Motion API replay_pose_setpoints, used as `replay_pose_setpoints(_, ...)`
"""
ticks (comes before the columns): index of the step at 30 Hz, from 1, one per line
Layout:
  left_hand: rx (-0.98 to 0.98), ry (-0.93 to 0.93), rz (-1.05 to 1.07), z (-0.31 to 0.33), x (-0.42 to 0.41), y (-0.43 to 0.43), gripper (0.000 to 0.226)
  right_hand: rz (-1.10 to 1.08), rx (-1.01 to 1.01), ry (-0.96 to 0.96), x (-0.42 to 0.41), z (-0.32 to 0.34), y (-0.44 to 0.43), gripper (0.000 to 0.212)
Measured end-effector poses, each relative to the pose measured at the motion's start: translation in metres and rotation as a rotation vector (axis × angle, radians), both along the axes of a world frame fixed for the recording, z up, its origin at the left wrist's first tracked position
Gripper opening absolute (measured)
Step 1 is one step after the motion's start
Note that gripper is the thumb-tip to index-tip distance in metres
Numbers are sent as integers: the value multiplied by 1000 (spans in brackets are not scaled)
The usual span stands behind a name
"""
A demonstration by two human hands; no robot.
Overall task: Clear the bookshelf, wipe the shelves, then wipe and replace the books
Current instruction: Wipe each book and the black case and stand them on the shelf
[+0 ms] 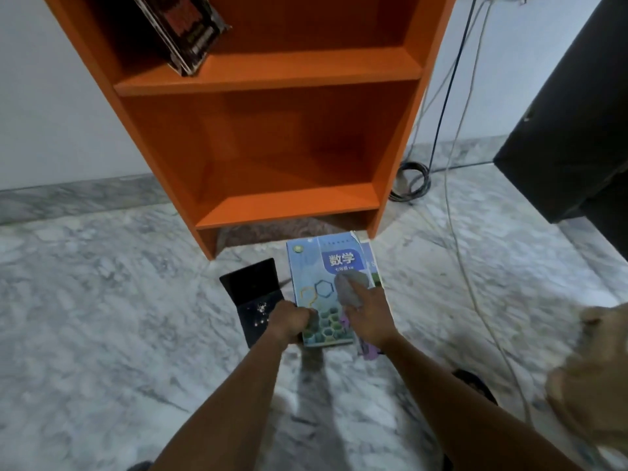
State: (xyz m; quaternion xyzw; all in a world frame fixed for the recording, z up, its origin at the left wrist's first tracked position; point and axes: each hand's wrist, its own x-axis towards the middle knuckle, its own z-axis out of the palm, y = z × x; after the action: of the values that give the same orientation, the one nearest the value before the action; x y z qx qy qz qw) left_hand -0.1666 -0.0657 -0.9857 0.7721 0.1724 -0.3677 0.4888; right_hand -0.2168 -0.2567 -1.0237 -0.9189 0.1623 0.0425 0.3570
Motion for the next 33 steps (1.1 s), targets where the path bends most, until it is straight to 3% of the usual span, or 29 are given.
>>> replay_pose_setpoints(5,-55,38,3,10,3,13,6,35,34,125,12,34,13,57)
replay_pose_setpoints(11,-135,43,69,17,-2,15,5,63,78,77,14,41,23,51)
replay_pose_setpoints(16,-239,41,83,10,-4,10,12,194,88,81,8,45,35,58)
replay_pose_setpoints(21,-319,42,95,2,-3,2,36,266,99,-17,-9,41,42,50)
replay_pose_setpoints(24,-369,69,76,6,-2,5,68,278,63,4,1,33,45,50)
replay_pose_setpoints(26,-383,63,21,10,-3,12,68,262,64,-11,14,23,46,57)
replay_pose_setpoints(29,-369,105,-99,18,0,26,61,259,44,-16,35,29,52,52)
replay_pose_setpoints(33,-240,146,-162,14,-7,29,45,213,-77,-30,50,20,45,52)
